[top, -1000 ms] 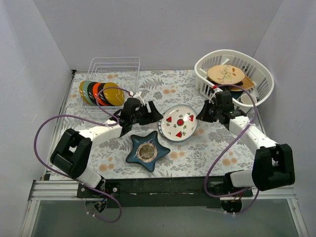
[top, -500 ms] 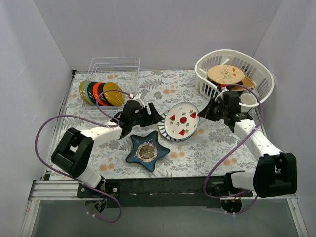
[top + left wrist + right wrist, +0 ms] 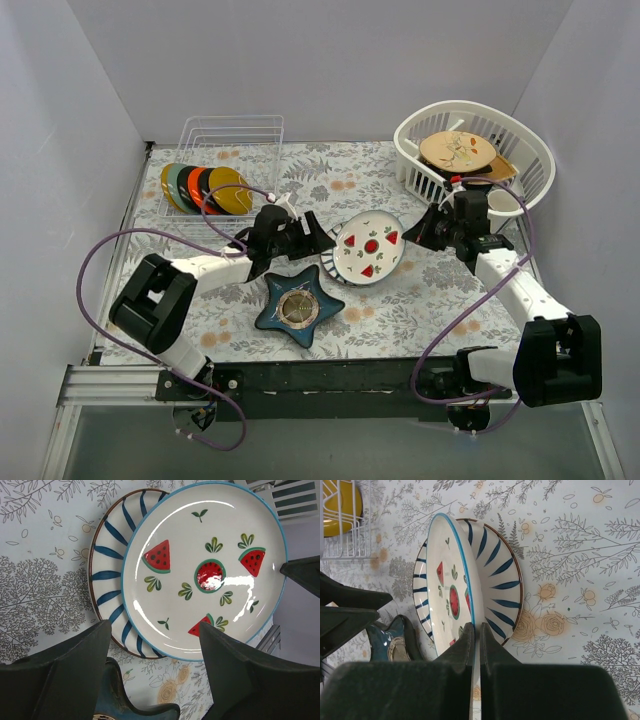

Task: Load the plates into the dish rack
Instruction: Pick up the plate at the center of the board.

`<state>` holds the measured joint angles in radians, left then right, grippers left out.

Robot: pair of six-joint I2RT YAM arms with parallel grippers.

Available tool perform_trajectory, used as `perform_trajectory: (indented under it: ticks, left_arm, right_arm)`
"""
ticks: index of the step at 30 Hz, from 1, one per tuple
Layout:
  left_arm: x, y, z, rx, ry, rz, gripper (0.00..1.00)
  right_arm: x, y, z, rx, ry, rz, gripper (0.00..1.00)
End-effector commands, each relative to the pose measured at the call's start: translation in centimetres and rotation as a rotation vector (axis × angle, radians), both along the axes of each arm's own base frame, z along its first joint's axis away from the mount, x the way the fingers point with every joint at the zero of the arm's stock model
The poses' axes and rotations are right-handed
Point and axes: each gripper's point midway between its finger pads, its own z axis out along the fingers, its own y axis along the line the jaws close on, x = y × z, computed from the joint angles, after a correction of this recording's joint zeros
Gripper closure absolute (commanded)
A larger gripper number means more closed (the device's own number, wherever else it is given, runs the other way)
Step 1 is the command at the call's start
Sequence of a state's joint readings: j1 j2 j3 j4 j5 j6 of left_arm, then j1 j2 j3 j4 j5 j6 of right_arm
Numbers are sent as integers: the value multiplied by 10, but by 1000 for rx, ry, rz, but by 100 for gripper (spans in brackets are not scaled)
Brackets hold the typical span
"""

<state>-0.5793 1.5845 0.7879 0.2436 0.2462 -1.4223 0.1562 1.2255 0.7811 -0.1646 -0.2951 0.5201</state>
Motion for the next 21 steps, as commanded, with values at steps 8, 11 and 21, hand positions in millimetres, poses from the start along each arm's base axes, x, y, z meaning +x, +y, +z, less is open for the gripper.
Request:
perform_trajectory:
  ticks: [8,11,21]
  left_arm:
    - [1,-33,16,-37,-33,-64,31]
    - [0,-37,15,-36,-32,-72,31]
    - [-4,-43,8,-26,-20,-94,31]
  right_arm:
    - [4,-11,-2,-11,-29,-56,99]
    - [1,-16,-15,-28,2,-70,99]
    - [-10,-23,-56,-52,94,-92,99]
